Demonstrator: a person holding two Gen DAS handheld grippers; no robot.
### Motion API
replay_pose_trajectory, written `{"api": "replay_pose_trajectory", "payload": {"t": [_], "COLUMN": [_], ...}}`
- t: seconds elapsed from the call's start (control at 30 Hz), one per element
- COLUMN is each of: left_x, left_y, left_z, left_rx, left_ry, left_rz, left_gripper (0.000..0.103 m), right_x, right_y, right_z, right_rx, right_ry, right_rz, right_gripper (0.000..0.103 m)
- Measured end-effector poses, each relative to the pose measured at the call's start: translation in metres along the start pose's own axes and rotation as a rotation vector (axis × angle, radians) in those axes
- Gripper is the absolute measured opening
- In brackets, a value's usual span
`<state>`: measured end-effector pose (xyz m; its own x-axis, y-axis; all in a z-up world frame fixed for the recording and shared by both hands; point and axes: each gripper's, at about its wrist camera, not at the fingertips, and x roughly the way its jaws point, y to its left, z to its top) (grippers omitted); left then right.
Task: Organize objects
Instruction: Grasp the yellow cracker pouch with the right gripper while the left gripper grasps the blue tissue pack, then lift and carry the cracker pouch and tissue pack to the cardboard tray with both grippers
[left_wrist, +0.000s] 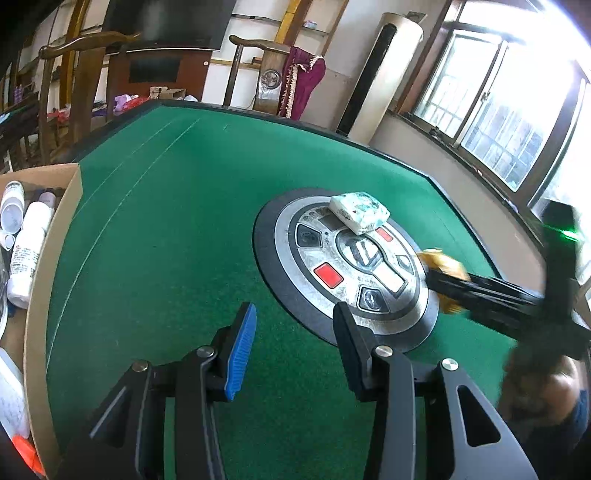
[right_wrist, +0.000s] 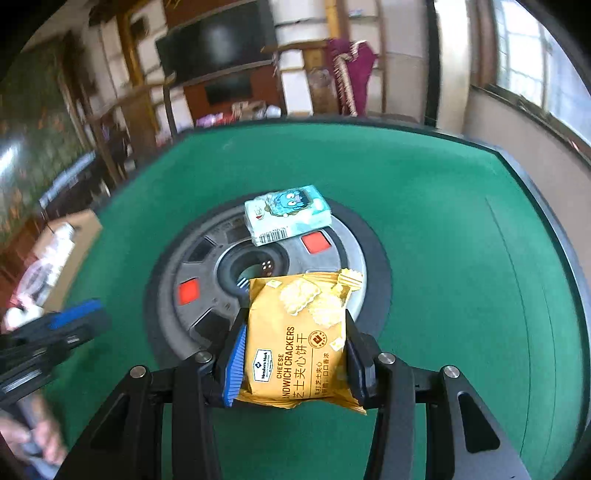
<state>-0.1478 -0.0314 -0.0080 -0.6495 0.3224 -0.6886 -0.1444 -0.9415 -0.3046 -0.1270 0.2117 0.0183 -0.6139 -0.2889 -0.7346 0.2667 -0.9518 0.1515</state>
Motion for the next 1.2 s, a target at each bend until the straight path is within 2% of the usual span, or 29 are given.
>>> {"api": "replay_pose_trajectory", "payload": {"t": [0.17, 0.3, 0.5, 0.53, 0.63, 0.7, 0.9, 1.0, 1.2], "left_x": [0.005, 0.020, 0.061, 0.070, 0.090, 0.108, 0.144, 0.156, 0.172], "left_y": [-0.016, -0.036, -0.092, -0.101, -0.119, -0.120, -0.120, -0.122, -0.127], "left_z": [-0.001, 0.010, 0.057, 0.065, 0.082, 0.092, 0.115, 0.115, 0.109], "left_rx": [0.057, 0.108, 0.353, 0.397, 0.523, 0.540, 0.583, 0.623, 0.681], "left_ry": [0.007, 0.050, 0.145, 0.163, 0.149, 0.186, 0.226, 0.257, 0.254], "left_rz": [-0.036, -0.062, -0.063, -0.054, 0.027, 0.022, 0.001, -0.027, -0.002], "left_gripper": [0.042, 0.044, 0.053, 0.053, 0.053, 0.053, 0.053, 0.053, 0.053], "right_x": [-0.046, -0.052, -0.045, -0.045, -0.042, -0.039, -0.031, -0.031, -0.038], "right_y": [-0.025, -0.029, -0.052, -0.054, -0.062, -0.067, -0.068, -0.067, -0.061], "right_z": [-0.008, 0.000, 0.009, 0.008, 0.008, 0.008, 0.009, 0.010, 0.011], "right_rx": [0.123, 0.134, 0.199, 0.213, 0.250, 0.275, 0.292, 0.290, 0.273], "right_ry": [-0.090, -0.118, -0.127, -0.128, -0.118, -0.110, -0.085, -0.086, -0.113], "right_rz": [0.063, 0.095, 0.146, 0.153, 0.172, 0.185, 0.212, 0.209, 0.204], "right_gripper": [0.049, 0.049, 0.049, 0.049, 0.049, 0.049, 0.049, 0.049, 0.049]}}
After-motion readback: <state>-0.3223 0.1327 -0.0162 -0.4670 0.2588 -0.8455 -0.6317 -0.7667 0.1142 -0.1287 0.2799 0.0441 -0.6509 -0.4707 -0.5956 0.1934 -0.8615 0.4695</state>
